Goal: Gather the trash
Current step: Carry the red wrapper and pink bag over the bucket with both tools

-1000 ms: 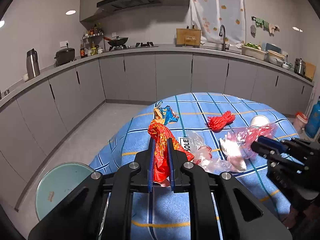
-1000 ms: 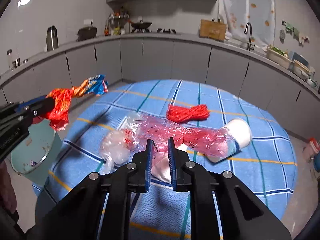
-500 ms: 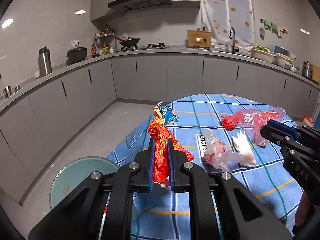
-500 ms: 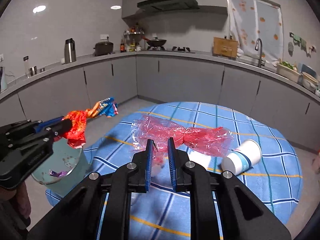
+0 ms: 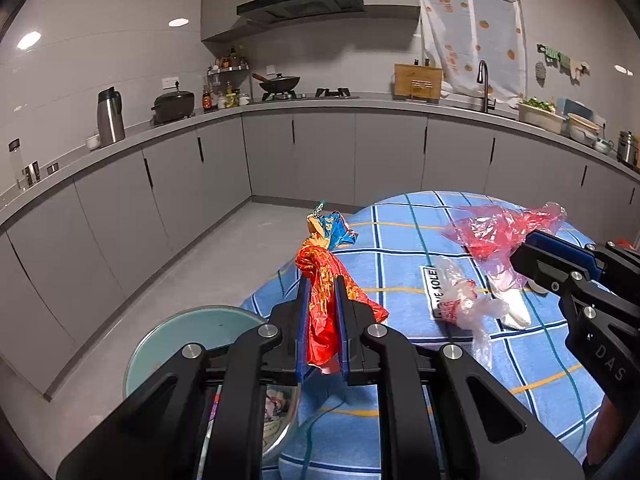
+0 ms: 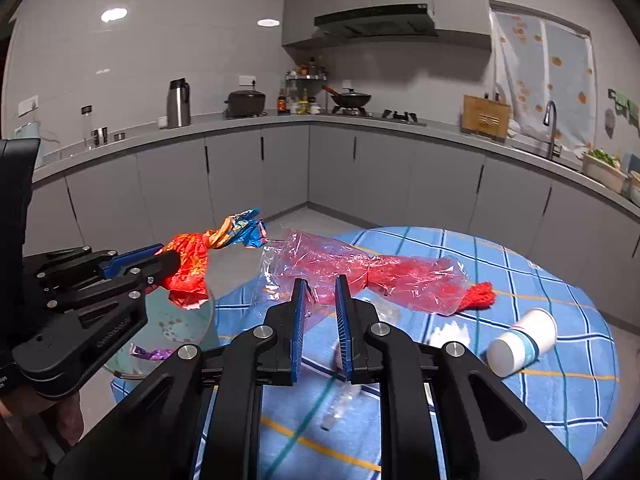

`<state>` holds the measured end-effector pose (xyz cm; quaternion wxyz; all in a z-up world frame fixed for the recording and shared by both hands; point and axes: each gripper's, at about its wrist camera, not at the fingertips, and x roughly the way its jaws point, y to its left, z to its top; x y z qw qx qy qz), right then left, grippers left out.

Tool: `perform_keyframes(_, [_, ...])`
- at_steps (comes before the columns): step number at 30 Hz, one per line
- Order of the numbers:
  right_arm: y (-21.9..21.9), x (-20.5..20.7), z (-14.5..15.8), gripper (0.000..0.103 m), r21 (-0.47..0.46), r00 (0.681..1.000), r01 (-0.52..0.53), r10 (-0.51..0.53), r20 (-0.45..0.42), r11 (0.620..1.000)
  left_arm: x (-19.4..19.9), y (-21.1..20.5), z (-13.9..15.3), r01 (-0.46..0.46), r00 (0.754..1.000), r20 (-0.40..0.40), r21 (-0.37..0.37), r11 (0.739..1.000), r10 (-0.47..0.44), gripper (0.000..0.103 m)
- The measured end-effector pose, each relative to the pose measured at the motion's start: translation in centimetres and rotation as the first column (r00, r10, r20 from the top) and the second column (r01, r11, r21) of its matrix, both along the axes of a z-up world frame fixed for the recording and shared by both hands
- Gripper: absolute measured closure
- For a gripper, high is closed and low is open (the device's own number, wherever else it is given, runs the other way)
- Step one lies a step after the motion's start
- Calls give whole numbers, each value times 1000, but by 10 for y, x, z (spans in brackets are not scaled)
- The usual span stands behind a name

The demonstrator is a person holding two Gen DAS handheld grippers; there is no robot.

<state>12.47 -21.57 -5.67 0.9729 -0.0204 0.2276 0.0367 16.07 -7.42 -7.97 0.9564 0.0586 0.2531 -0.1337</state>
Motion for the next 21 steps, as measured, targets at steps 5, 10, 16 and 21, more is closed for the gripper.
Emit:
perform_keyframes(5, [13,2,1,87,-1,1000,-29,29,5,1000,-2,10,2,-17,1000,6,-5,1000,17,91])
perform_keyframes(10, [20,3,3,87,-2,999,-47,47,12,999,-4,18,2,-38,999,5,-6,999,38,91])
perform_keyframes(16, [29,6,3,87,3,997,-69,69,21,998,-6,30,1,-69,998,6,-6,998,69,91])
perform_keyframes(21, [39,11,2,87,7,996,-91,91,24,996,-6,46,-3,-102,995,-2,2,995,102,91])
